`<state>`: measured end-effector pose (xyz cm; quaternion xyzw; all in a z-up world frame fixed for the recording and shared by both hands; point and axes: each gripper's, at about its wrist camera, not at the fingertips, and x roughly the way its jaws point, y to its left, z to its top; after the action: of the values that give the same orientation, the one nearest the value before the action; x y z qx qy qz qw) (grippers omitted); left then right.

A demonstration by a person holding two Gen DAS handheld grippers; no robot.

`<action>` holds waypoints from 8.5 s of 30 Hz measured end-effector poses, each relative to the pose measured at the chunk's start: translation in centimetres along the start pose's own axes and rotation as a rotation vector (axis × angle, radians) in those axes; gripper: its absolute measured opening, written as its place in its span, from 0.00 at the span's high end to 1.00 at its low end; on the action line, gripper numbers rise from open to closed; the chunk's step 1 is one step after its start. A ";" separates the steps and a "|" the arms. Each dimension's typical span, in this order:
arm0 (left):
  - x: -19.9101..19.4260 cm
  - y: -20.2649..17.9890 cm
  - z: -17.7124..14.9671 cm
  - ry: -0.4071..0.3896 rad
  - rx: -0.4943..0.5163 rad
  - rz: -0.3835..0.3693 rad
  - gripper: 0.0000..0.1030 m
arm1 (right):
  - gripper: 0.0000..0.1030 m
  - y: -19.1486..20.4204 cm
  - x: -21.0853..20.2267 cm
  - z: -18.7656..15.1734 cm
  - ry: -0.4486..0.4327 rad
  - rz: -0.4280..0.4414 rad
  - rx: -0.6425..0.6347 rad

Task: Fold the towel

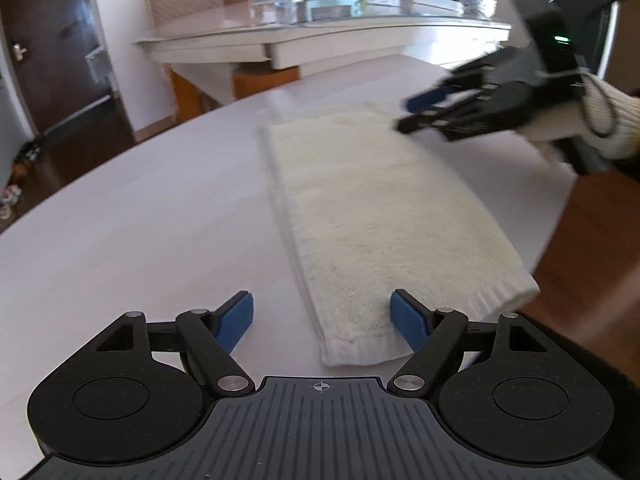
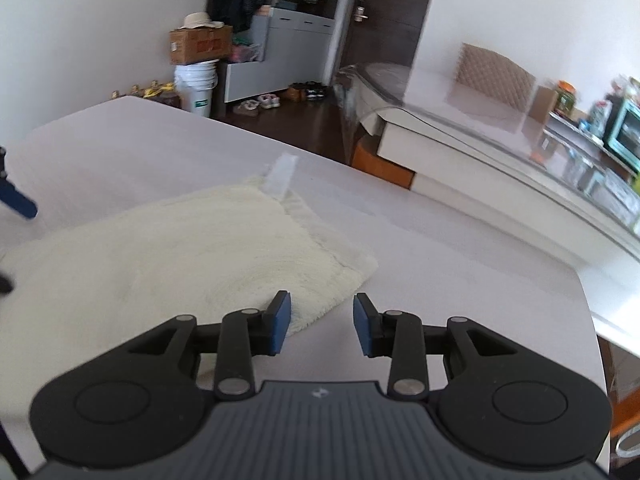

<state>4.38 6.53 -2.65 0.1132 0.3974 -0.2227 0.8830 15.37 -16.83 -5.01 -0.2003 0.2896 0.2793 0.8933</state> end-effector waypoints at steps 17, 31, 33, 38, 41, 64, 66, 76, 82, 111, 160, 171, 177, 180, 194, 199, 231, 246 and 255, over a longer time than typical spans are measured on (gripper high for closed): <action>-3.1 2.1 -0.1 -0.094 0.214 -0.007 0.18 | 0.57 10.1 -13.9 -5.9 -0.144 0.328 -0.379; -2.3 -0.4 -0.9 -0.036 0.396 -0.102 0.17 | 0.64 14.9 -12.5 -8.3 -0.124 0.190 -0.686; -2.3 -0.6 -1.2 -0.035 0.404 -0.106 0.17 | 0.65 15.3 -12.3 -8.3 -0.126 0.171 -0.727; -2.4 -0.6 -1.4 -0.032 0.420 -0.104 0.16 | 0.65 15.6 -11.7 -8.1 -0.123 0.138 -0.765; -2.4 -0.5 -1.4 -0.033 0.420 -0.104 0.16 | 0.65 15.9 -11.7 -8.4 -0.124 0.132 -0.798; -2.3 -3.8 -2.7 -0.119 0.799 -0.209 0.36 | 0.91 10.4 -13.5 -4.8 -0.129 0.294 -0.439; -2.0 -4.2 -2.8 -0.130 0.828 -0.214 0.38 | 0.91 9.8 -13.7 -4.4 -0.135 0.306 -0.405; -1.6 -5.8 -3.8 -0.148 0.957 -0.207 0.73 | 0.91 7.7 -14.2 -3.7 -0.133 0.333 -0.303; -2.1 -5.5 -3.6 -0.116 0.918 -0.221 0.90 | 0.91 7.6 -14.2 -4.2 -0.133 0.343 -0.287; -2.2 -0.2 7.6 -0.096 0.518 -0.251 0.91 | 0.92 0.0 -11.7 -0.4 -0.206 0.370 -0.086; 7.8 6.5 11.7 0.015 0.245 -0.055 0.70 | 0.77 -3.9 -2.3 1.7 -0.080 0.290 0.150; 8.1 5.6 12.0 0.025 0.261 -0.014 0.66 | 0.68 -2.3 -2.5 1.2 -0.070 0.302 0.152; 8.1 5.3 11.9 0.027 0.263 -0.002 0.62 | 0.63 -2.2 -2.7 1.2 -0.070 0.288 0.154; 8.0 5.2 11.7 0.029 0.267 0.003 0.60 | 0.60 -2.0 -2.7 1.2 -0.068 0.280 0.152; 4.6 5.2 10.4 -0.029 0.273 -0.001 0.51 | 0.60 -2.4 -3.1 1.4 -0.062 0.240 0.170; 4.3 3.6 9.7 -0.027 0.340 -0.041 0.53 | 0.60 -2.7 -2.5 1.0 -0.031 0.237 0.186; 7.1 6.2 10.5 -0.037 0.231 -0.084 0.54 | 0.77 -0.1 -3.1 0.2 -0.044 0.287 0.099; 7.2 4.5 10.2 -0.043 0.370 -0.026 0.95 | 0.76 0.5 -2.6 -0.2 -0.016 0.299 0.090; 8.0 4.1 10.3 -0.050 0.451 -0.010 0.87 | 0.72 0.5 -1.9 -0.5 -0.007 0.308 0.097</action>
<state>17.69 3.81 -1.80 0.3000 0.3161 -0.3132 0.8438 13.55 -17.46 -4.31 -0.1094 0.3271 0.3995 0.8494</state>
